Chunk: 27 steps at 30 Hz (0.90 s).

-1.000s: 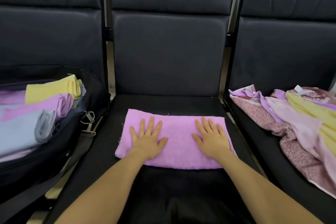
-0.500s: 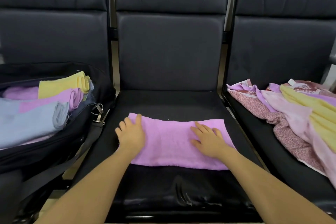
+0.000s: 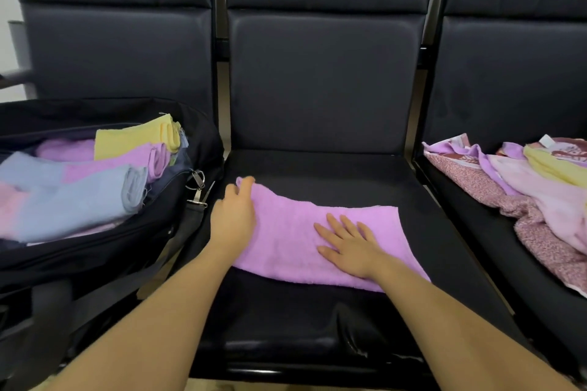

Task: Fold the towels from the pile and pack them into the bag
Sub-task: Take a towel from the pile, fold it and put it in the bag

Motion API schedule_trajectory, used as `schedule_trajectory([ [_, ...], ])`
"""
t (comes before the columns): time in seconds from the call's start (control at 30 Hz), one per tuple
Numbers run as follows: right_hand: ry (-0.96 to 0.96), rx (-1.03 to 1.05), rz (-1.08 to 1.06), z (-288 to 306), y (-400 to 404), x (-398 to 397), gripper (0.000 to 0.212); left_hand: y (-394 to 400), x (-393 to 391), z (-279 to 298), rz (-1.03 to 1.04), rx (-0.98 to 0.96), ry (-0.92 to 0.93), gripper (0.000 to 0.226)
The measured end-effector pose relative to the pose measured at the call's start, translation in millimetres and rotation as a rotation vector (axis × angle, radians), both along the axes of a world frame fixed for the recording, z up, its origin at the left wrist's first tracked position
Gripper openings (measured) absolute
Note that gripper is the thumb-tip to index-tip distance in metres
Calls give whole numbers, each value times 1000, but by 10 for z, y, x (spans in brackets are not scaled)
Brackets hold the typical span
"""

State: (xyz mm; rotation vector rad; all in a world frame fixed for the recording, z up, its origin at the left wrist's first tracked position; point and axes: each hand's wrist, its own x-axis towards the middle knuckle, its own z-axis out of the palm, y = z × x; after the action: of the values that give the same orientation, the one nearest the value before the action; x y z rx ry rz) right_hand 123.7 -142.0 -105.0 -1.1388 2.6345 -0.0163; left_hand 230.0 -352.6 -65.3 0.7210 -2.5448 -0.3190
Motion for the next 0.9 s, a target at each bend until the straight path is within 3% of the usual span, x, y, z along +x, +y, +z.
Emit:
schedule_trajectory([
  [0.2,-51,-91,22,-75,-462,162,54,-145,117,182,-202,-145,284,34],
  [0.4,-250,-280,-8,48,-357,121,55,52,-15,263,-327,-131,353,26],
  [0.57,-85,-268,-130,245,216,-47,43,523,-233,366,-332,-29,389,17],
  [0.7,-124,-443,-333,285,438,-80,38,948,-462,348,-290,238,271,19],
  [0.8,-130,-593,-480,363,496,-104,41,1185,-559,380,-378,473,52,43],
  [0.9,-95,-580,-458,386,511,-88,42,1141,-528,313,-327,405,-41,40],
])
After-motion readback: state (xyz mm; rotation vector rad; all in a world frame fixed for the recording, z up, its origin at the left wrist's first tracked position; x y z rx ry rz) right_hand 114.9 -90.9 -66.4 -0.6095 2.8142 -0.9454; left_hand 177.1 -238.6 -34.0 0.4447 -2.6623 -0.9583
